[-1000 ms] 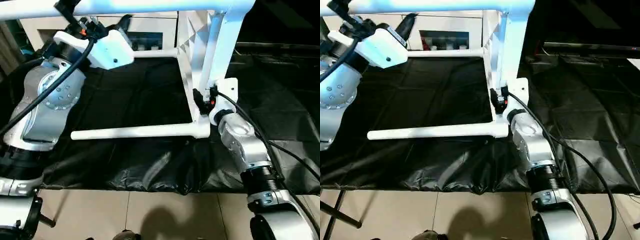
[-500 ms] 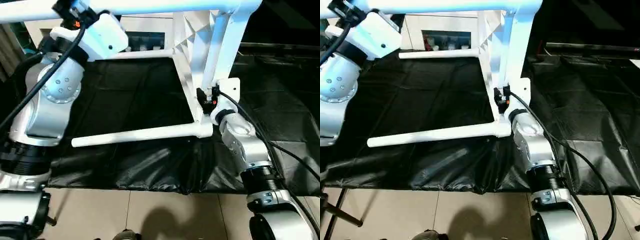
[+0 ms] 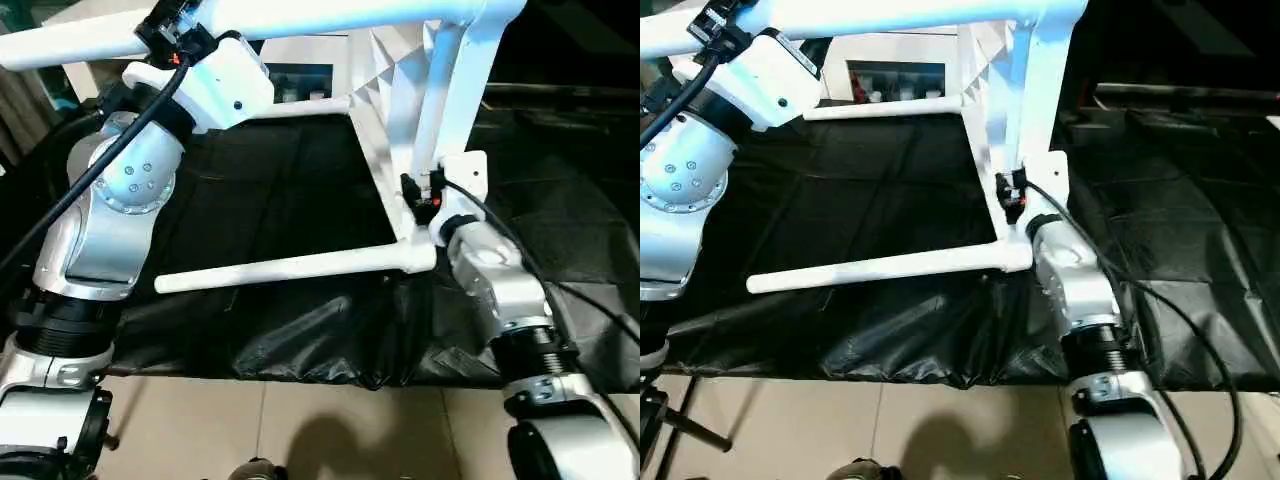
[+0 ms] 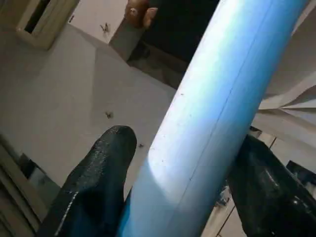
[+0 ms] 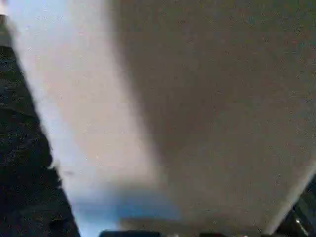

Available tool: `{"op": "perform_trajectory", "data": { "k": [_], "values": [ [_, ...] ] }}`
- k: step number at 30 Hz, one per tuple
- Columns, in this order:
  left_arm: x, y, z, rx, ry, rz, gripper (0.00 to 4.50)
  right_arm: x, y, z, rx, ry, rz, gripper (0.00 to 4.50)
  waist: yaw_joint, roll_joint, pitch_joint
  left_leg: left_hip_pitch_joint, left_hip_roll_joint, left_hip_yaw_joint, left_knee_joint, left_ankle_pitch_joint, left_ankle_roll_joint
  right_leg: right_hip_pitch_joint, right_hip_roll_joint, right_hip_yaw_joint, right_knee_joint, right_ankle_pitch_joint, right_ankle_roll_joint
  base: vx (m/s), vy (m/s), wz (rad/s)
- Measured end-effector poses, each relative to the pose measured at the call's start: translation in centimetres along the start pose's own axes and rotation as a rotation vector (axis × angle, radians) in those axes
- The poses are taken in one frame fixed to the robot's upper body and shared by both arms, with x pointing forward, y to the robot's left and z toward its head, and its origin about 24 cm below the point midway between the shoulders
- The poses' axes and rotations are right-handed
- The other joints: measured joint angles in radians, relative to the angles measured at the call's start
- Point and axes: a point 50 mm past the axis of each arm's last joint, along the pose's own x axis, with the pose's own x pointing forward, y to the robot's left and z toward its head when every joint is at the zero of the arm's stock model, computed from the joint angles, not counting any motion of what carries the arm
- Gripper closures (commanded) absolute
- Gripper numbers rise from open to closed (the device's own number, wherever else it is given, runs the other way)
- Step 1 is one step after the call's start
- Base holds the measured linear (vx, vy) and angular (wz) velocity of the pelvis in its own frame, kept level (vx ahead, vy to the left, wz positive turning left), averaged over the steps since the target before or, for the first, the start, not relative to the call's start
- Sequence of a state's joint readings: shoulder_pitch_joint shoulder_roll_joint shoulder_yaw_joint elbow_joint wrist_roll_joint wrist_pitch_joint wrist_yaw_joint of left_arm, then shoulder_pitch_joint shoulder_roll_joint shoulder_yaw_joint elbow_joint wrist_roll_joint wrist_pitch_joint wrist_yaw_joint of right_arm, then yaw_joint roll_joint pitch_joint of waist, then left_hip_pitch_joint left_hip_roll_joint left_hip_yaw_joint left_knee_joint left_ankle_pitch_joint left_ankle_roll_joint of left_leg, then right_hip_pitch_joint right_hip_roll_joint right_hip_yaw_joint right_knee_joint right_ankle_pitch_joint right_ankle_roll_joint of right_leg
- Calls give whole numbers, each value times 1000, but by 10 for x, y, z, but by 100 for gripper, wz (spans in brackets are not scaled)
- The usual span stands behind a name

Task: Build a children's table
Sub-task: Flip table

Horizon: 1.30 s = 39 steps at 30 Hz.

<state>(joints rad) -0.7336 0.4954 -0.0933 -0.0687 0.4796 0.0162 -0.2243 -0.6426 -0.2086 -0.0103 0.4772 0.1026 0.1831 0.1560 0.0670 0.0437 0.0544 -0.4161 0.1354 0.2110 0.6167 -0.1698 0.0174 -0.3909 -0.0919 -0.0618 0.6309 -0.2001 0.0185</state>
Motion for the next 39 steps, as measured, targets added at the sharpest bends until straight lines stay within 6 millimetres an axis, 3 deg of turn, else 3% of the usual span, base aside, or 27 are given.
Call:
{"op": "perform_trajectory", "data": {
  "k": [6,9,16,22,26,27,28,31,33,34,39],
  "values": [
    [4,8,2,-62,4,57,181,3,-26,32,-102,-59,18,254,11,16,-1,-14,0,1,0,3,10,-14,0,-2,1,0,-2,0,0,0],
    [6,14,4,-118,-10,104,183,2,-49,65,-202,-108,36,254,25,20,-1,-22,0,1,0,7,17,-22,-1,-2,3,-1,-3,0,0,0],
    [4,20,-2,-295,23,204,209,-8,-80,142,-397,-248,29,254,33,12,1,-21,0,1,7,7,18,-20,-1,-3,9,-1,-4,0,0,0],
    [-13,7,-7,-397,61,211,234,-13,-90,184,-493,-281,58,254,21,5,5,-21,1,1,13,7,18,-17,-2,-2,9,0,-5,0,0,0],
    [-18,-1,-6,-414,68,196,251,-16,-95,191,-529,-281,71,254,22,-5,6,-20,1,1,14,6,19,-15,-2,-2,9,0,-5,0,0,0],
    [-19,-1,-6,-413,69,195,254,-16,-95,193,-531,-282,77,198,22,-4,6,-20,1,1,14,6,19,-15,-2,-2,9,0,-5,0,0,0],
    [-20,-1,-7,-415,75,194,256,-15,-95,195,-524,-281,87,184,21,-4,6,-20,1,1,15,6,20,-14,-2,-2,9,0,-5,0,0,0],
    [-24,-7,-13,-427,121,179,264,-16,-94,207,-454,-335,119,161,21,-4,5,-19,1,1,16,5,20,-13,-2,-2,10,0,-5,0,0,0],
    [-27,-11,-15,-443,136,171,273,-17,-93,213,-462,-347,125,138,21,-12,5,-19,2,0,16,5,20,-13,-1,-3,10,0,-5,0,0,0],
    [-28,-13,-17,-451,146,166,278,-18,-94,214,-433,-357,126,129,21,-17,6,-20,3,0,16,5,20,-13,-1,-3,10,0,-5,0,0,0],
    [-31,-17,-19,-460,160,158,282,-18,-94,214,-371,-363,138,85,21,-21,7,-20,3,0,17,5,20,-11,-1,-3,7,1,-6,0,0,0]
  ]
}}
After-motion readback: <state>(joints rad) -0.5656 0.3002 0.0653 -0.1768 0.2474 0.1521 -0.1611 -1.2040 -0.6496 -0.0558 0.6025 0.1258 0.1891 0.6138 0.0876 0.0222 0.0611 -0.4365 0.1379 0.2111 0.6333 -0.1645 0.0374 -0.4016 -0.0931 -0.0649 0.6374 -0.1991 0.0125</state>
